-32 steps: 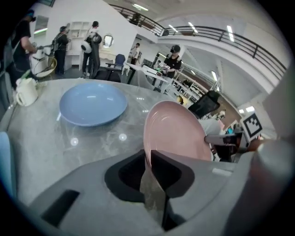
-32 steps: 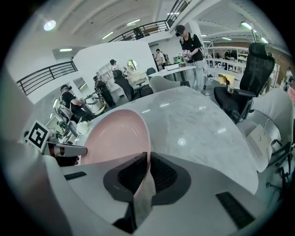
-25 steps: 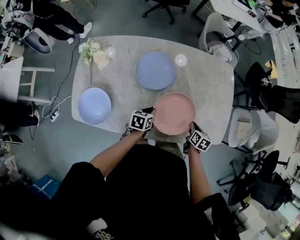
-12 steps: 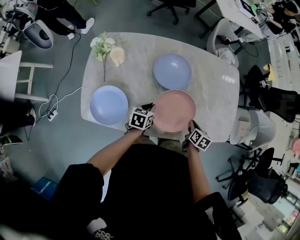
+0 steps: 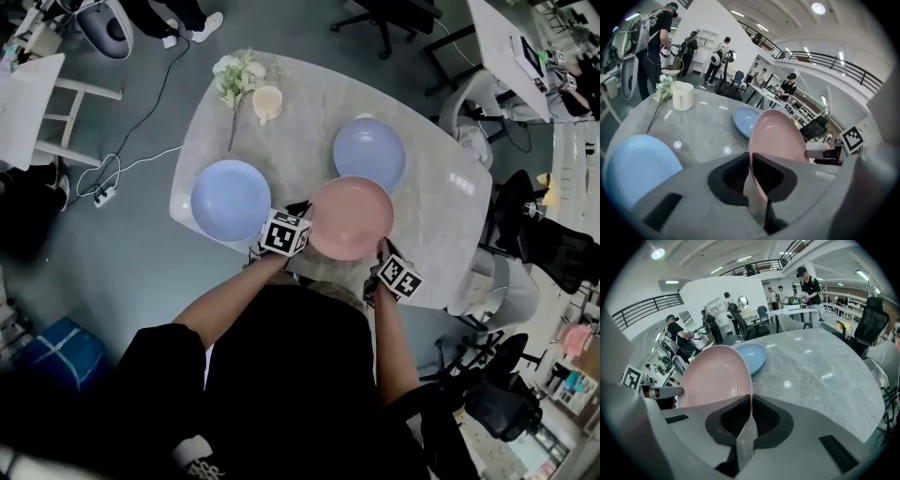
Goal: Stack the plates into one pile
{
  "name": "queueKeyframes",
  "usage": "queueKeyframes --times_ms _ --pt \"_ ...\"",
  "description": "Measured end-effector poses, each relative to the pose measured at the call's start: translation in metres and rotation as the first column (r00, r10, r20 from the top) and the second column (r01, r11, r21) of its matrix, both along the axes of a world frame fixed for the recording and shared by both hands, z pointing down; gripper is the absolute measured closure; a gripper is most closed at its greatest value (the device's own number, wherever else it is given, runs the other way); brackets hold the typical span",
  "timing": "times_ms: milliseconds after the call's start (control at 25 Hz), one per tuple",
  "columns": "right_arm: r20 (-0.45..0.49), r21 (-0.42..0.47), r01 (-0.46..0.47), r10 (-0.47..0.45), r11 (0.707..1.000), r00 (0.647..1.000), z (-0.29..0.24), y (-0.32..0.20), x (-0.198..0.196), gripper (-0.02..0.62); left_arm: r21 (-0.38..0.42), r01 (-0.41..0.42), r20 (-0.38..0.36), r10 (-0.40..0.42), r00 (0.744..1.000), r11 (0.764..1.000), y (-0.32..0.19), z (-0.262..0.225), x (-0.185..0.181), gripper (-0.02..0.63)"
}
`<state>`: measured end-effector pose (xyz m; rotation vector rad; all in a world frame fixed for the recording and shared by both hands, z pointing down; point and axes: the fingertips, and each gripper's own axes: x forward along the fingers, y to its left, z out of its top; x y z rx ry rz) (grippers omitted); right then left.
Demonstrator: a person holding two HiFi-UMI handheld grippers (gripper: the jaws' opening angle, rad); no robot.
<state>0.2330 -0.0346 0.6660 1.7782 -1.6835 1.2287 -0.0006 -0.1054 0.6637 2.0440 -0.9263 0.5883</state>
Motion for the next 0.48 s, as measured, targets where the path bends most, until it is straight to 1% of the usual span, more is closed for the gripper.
queueKeyframes --times_ms 120,280,480 --pt "0.007 0.003 0.006 -0.006 1.000 1.000 0.000 -0.019 0.004 0.572 0.001 -0.001 0.011 0.001 1.000 1.000 -0.012 -0.002 0.002 0.568" --pt "0.024 0.029 -0.013 0.013 0.999 1.000 -0.001 -0.057 0.015 0.574 0.009 -0.009 0.037 0.008 0.999 1.000 -0.041 -0.003 0.011 0.566" --pt "0.032 0.045 -0.018 0.017 0.999 0.999 0.004 -0.096 0.031 0.574 -0.017 -0.002 0.052 0.003 0.999 1.000 -0.078 0.004 0.025 0.566"
